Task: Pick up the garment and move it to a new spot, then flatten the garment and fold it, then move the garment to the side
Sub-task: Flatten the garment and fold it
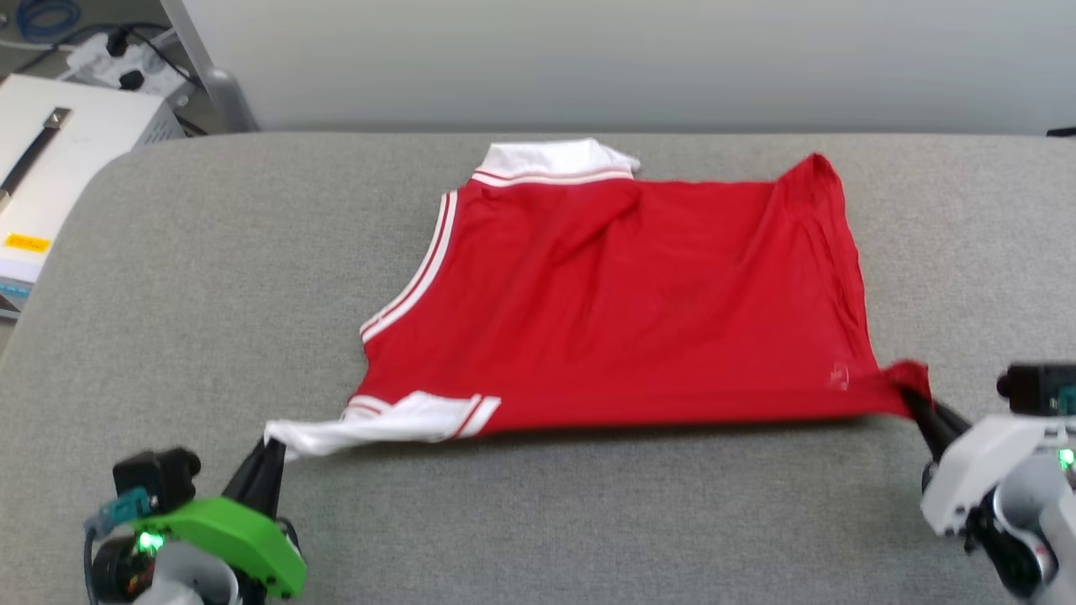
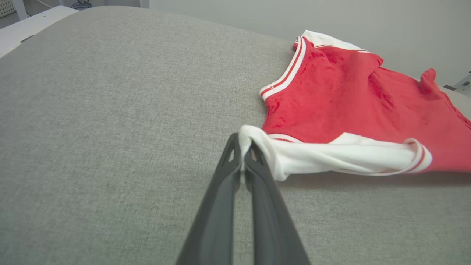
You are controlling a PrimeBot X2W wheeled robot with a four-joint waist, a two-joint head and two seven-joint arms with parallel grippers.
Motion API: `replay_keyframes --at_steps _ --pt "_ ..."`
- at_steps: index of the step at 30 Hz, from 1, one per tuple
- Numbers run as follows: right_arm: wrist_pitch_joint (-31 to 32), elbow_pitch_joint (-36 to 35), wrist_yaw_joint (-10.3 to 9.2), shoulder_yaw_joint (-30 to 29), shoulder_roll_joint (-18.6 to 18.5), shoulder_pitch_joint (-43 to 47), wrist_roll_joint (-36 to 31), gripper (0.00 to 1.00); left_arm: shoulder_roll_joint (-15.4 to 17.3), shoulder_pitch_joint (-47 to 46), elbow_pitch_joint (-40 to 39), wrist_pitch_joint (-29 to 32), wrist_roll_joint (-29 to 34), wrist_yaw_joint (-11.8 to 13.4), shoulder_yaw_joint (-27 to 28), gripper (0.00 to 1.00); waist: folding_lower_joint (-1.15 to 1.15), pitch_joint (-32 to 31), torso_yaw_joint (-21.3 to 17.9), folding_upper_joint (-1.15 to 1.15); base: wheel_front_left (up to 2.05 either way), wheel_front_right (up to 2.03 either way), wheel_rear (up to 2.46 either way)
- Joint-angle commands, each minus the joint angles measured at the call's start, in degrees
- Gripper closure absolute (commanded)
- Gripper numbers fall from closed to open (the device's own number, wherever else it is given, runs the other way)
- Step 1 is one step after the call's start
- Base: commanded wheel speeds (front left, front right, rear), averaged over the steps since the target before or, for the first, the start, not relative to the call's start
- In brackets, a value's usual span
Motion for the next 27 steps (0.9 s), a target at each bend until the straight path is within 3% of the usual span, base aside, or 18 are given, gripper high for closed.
replay_keyframes --at_steps 1,7,14,21,27 --pt "0.5 -1.2 -0.61 -2.4 -1.7 3.7 -1.0 1.0 2.4 3.2 -1.5 0.6 -0.9 2.4 1.5 1.0 0.01 -2.5 0.1 0.0 0.0 0.0 0.0" --pt "4.9 -10.1 -0.61 -10.1 0.5 16.1 -4.3 1.0 4.4 12.8 -11.6 4.1 -3.1 7.7 2.3 1.0 0.01 -4.1 0.4 0.0 0.0 0.0 0.0" --pt "13.0 -22.6 -0.61 -18.2 4.9 26.2 -9.6 1.0 7.5 19.6 -21.5 7.9 -4.5 11.6 2.9 1.0 0.01 -4.1 0.2 0.0 0.0 0.0 0.0" --pt "19.3 -32.3 -0.61 -21.6 7.6 25.5 -13.9 1.0 8.2 14.0 -26.0 9.2 -2.6 11.6 2.6 1.0 0.01 -1.3 0.0 0.0 0.0 0.0 0.0" --pt "21.7 -34.8 -0.61 -22.4 9.2 20.4 -16.6 1.0 6.5 5.0 -23.7 9.4 -0.6 9.4 1.0 1.0 0.01 1.8 -0.3 0.0 0.0 0.0 0.0"
